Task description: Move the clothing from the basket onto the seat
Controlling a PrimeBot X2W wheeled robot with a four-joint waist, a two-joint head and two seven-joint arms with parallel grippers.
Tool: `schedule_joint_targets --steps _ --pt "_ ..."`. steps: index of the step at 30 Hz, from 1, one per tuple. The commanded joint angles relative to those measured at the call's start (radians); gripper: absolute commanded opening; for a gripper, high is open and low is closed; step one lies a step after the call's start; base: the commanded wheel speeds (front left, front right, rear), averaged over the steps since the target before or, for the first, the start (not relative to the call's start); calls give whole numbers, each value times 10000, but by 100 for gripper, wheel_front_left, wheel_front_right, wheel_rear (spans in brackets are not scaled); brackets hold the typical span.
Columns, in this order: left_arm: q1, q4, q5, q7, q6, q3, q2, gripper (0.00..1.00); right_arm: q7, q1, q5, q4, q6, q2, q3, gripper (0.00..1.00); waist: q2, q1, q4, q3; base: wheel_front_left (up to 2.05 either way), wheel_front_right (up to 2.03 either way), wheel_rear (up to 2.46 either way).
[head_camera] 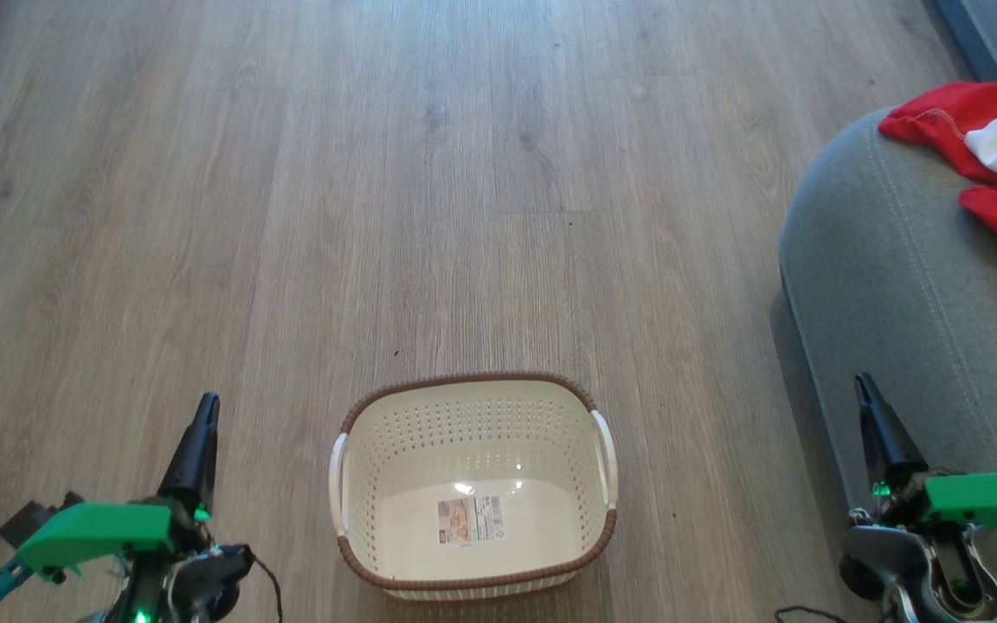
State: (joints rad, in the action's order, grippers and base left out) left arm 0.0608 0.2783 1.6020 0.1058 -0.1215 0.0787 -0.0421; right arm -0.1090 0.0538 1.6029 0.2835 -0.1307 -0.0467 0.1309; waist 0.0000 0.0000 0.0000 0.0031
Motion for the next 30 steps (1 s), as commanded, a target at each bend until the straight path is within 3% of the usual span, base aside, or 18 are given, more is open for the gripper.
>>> schedule_joint_targets --steps 1,30 --pt "472 -331 66 75 -92 351 -81 0 -42 541 57 -387 0 -35 -171 0 0 0 0 0 0 0 0" --pt "472 -332 67 74 -92 350 -81 0 -41 541 58 -387 0 -35 -172 0 0 0 0 0 0 0 0"
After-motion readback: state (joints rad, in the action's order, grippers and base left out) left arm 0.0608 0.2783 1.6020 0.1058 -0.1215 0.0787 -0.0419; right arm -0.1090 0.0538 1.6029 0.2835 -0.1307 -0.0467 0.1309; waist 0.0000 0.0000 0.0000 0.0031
